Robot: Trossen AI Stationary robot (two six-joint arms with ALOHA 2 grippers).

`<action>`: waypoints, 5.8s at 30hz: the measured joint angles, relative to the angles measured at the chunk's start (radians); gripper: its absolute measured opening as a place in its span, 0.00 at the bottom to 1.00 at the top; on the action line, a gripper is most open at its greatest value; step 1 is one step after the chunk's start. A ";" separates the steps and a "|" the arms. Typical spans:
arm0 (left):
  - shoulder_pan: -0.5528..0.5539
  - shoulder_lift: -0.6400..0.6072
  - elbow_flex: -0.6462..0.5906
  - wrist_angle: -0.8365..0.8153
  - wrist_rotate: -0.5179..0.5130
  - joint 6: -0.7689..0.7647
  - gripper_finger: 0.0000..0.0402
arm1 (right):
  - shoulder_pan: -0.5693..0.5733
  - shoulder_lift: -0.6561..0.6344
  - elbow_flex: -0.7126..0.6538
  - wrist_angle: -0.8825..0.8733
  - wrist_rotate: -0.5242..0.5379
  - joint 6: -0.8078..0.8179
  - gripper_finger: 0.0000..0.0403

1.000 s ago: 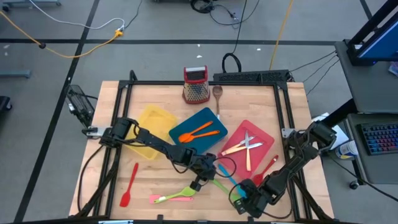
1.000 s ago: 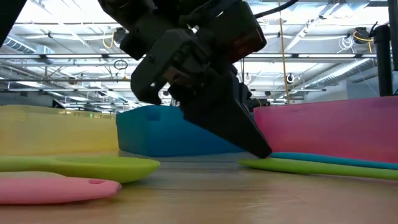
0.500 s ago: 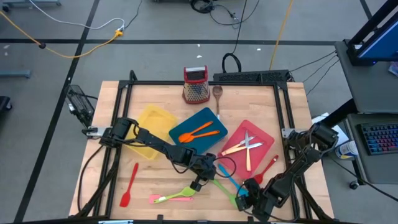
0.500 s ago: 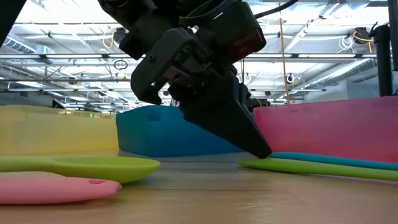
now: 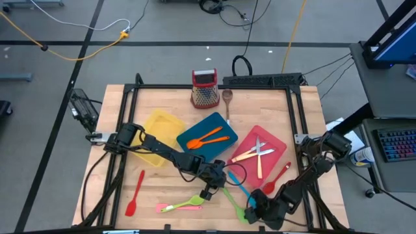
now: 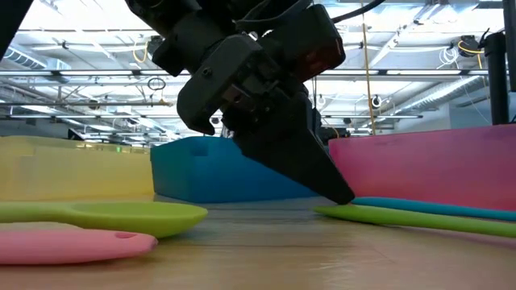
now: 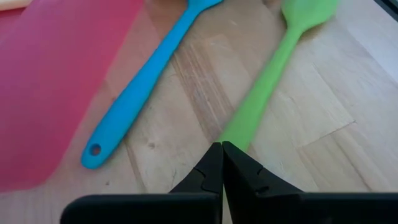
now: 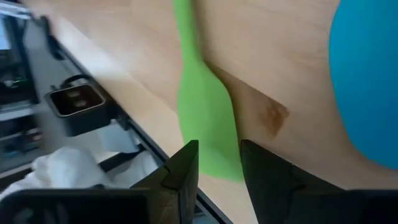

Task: Pick & Place Kitchen Items
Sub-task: Put the green spatula into the blue bin

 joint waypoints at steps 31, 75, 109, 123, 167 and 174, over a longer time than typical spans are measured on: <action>-0.009 0.018 -0.002 -0.014 -0.079 -0.046 0.02 | -0.157 -0.006 0.310 -0.468 -0.282 -0.487 0.20; -0.012 -0.049 -0.005 0.020 0.189 0.212 0.01 | -0.177 -0.006 0.257 -0.312 -0.343 -0.559 0.24; 0.026 0.084 0.002 0.199 0.201 0.238 0.41 | -0.179 -0.008 0.257 -0.309 -0.398 -0.587 0.24; 0.036 0.084 0.003 0.145 0.189 0.238 0.12 | -0.179 -0.008 0.257 -0.327 -0.395 -0.585 0.24; -0.012 0.089 -0.001 0.238 0.045 -0.079 0.17 | 0.042 -0.053 -0.091 -0.063 0.107 0.231 0.24; -0.012 0.089 -0.001 0.236 0.079 -0.101 0.17 | 0.053 -0.059 -0.092 -0.025 0.077 0.243 0.24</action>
